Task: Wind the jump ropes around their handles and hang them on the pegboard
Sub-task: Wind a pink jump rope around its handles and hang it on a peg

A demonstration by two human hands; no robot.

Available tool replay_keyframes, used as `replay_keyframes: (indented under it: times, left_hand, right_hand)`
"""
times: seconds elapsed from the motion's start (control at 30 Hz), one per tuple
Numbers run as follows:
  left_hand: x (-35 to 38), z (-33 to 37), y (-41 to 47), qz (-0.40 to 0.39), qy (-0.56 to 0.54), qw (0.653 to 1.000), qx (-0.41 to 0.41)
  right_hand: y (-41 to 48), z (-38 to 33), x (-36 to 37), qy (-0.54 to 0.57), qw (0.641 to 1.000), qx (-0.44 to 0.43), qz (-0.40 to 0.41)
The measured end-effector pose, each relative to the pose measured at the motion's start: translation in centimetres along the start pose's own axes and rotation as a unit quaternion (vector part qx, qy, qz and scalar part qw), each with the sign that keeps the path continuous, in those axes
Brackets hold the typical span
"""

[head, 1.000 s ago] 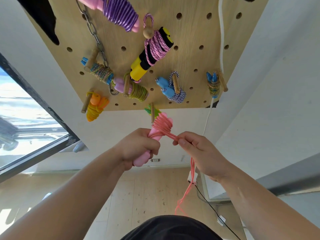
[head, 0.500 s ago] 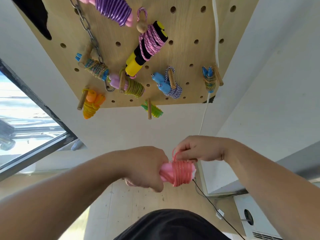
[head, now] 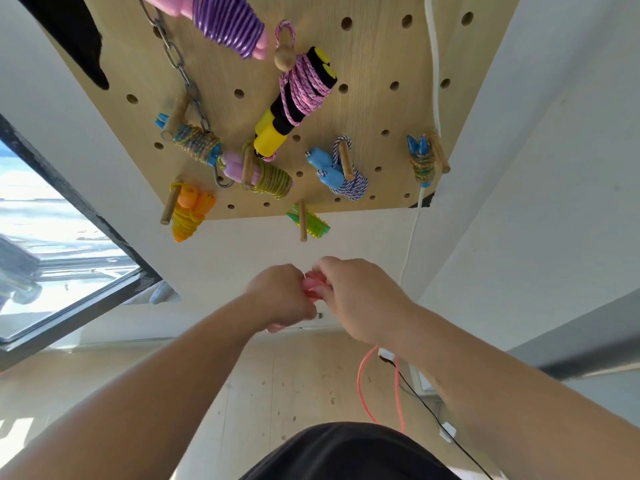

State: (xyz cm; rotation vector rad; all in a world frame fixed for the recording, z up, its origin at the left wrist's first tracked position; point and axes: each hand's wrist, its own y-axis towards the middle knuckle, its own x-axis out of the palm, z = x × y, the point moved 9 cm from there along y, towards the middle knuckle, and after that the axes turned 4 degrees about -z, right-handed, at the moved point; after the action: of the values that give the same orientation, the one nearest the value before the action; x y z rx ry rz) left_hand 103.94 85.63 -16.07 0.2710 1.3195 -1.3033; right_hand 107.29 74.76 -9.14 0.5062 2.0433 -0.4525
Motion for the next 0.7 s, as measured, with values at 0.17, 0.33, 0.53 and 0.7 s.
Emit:
replay_keyframes:
  times: [0.17,0.33,0.53,0.7]
  left_hand:
    - [-1.6,-0.5,0.0,0.050,-0.253,0.966,-0.020]
    - [-1.3,1.3,-1.8,-0.022,-0.424,0.905,0.019]
    - [0.6,6.4,-5.7,-0.219,-0.536,0.806,0.122]
    - [1.8,7.0,-7.1,-0.308,-0.582,0.741,0.133]
  right_hand:
    - [-1.8,1.5,-1.0,0.050,0.992,-0.029,0.108]
    - [-3.1,4.8,-1.1,0.382,0.915,0.025,0.128]
    - [-2.7,3.4,-1.4,0.531,0.846,0.022,0.037]
    - [-2.6,1.7,-2.6,0.491,0.871,-0.021,0.007]
